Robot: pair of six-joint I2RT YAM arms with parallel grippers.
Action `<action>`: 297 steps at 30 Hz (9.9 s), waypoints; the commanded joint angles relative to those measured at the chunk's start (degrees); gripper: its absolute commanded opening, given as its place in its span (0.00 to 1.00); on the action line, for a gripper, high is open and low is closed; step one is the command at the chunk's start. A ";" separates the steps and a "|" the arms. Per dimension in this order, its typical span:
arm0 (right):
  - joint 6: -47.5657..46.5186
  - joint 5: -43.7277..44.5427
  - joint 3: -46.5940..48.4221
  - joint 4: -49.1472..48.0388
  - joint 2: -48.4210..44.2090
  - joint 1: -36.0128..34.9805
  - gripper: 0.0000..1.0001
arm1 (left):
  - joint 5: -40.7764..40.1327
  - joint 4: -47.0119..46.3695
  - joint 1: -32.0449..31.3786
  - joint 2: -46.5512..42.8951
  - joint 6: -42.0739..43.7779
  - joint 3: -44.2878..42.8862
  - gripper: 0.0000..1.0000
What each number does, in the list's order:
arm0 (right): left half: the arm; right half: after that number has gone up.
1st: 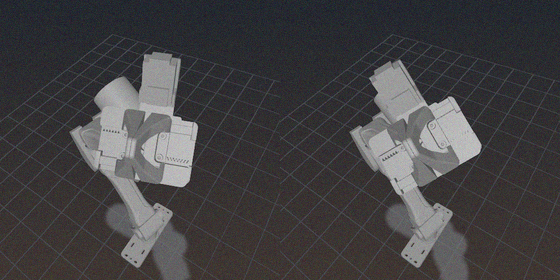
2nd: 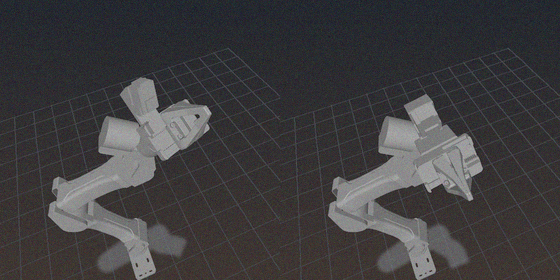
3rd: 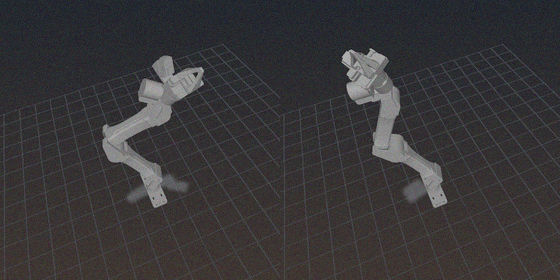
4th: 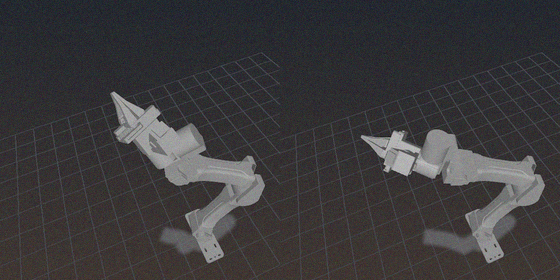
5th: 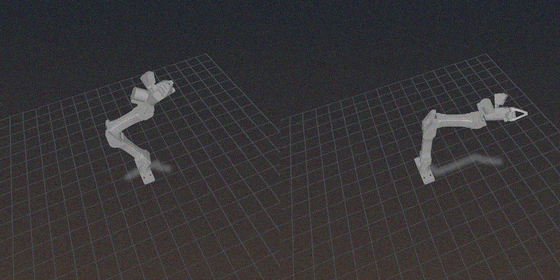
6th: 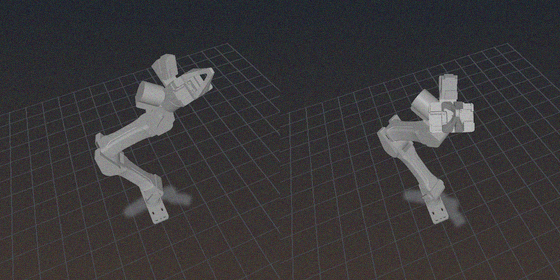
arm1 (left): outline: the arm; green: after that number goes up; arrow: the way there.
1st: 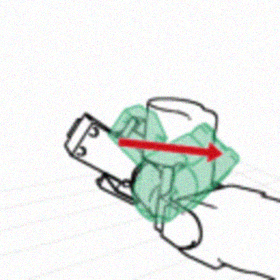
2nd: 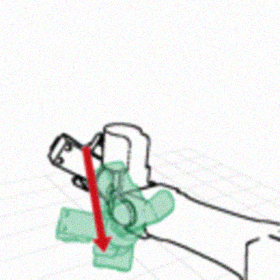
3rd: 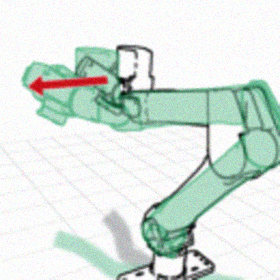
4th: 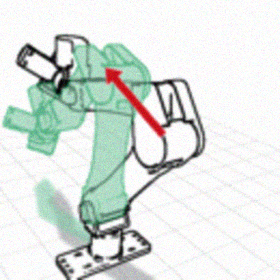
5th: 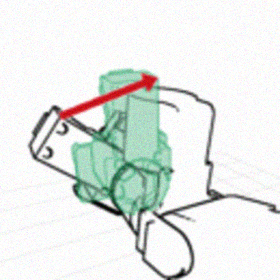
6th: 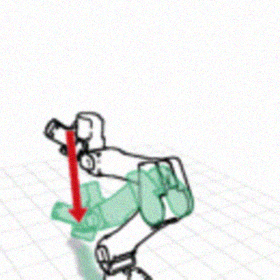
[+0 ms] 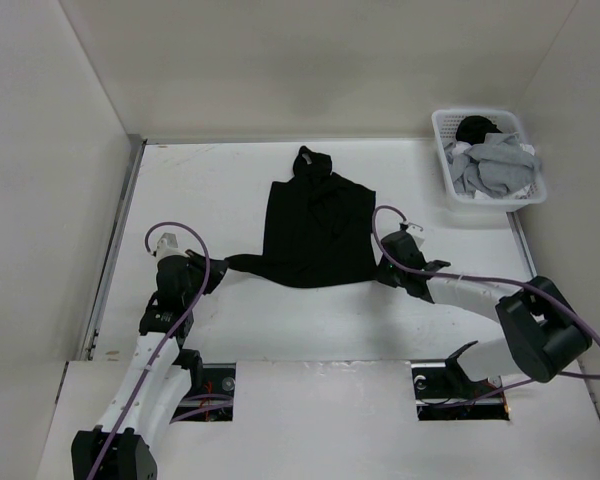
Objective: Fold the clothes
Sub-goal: Flatten the tank top out, then fold the tank top
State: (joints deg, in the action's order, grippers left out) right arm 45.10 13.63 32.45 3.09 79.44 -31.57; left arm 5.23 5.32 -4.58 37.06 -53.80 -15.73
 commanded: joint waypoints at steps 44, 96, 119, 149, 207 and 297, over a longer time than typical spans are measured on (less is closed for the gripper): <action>-29.13 10.41 77.52 26.79 -11.07 -4.81 0.00 | -10.24 3.92 2.95 12.50 1.24 -63.40 0.00; 14.39 14.30 0.15 40.41 -58.97 -33.31 0.00 | -10.75 43.90 2.08 -33.01 -5.09 -20.39 0.00; -7.75 -18.82 62.16 1.72 28.36 17.11 0.00 | -16.93 -7.97 4.53 58.35 -4.39 -59.20 0.02; -3.88 -18.02 10.45 -20.93 8.62 13.78 0.24 | -3.47 -33.26 4.97 40.89 -8.77 -5.72 0.46; -2.64 -14.78 6.85 -15.95 -1.88 12.11 0.01 | -1.46 -34.54 9.02 25.49 -15.37 -2.64 0.00; 0.96 -20.39 -3.89 -18.21 -0.88 16.41 0.54 | 3.03 -15.16 11.31 3.63 -3.86 3.07 0.23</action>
State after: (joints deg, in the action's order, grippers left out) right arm 45.63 -4.14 24.75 -10.90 75.88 -15.73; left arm 8.56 -6.52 8.34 40.10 -57.49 -9.89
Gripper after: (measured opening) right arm 0.541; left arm 0.223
